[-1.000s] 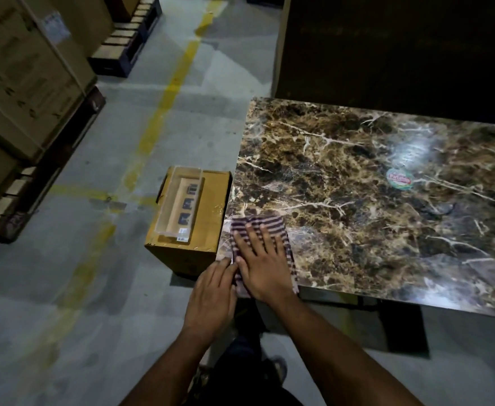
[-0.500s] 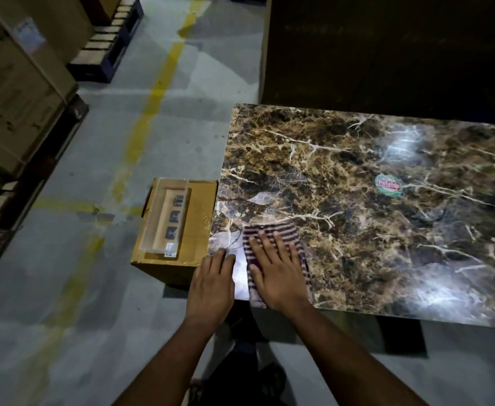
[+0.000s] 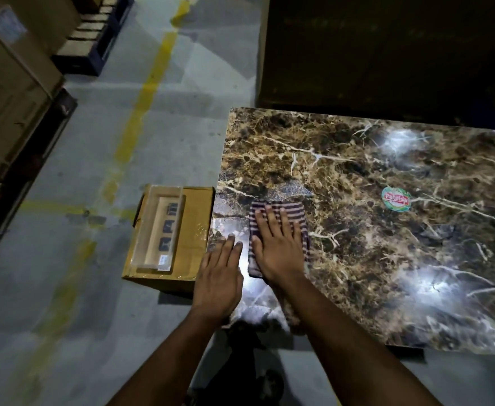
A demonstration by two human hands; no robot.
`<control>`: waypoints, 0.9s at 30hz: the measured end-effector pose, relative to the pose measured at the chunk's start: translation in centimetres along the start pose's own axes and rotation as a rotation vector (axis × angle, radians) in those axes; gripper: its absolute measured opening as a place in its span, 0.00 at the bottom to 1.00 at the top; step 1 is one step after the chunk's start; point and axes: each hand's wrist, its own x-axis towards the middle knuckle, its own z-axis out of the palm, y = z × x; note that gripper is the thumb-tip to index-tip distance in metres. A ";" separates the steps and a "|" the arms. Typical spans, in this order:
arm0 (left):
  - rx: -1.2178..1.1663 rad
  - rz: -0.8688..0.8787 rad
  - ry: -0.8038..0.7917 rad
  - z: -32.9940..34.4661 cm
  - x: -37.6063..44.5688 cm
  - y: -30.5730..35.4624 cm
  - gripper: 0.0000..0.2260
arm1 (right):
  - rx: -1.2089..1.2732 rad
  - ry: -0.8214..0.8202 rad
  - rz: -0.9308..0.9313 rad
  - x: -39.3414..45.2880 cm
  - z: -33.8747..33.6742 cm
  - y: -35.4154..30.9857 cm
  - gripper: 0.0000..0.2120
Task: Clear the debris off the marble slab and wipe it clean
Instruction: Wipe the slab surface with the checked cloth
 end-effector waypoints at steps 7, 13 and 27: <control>-0.003 0.053 0.081 -0.2 4.1 -1.4 0.25 | -0.033 -0.028 -0.126 2.2 -0.4 1.1 0.30; -0.034 0.057 0.112 -0.4 7.9 -1.3 0.25 | 0.008 0.002 -0.013 9.0 -1.4 -1.1 0.30; 0.016 0.046 0.019 -1.8 16.7 -1.4 0.27 | -0.033 -0.021 -0.109 15.1 -3.4 3.6 0.30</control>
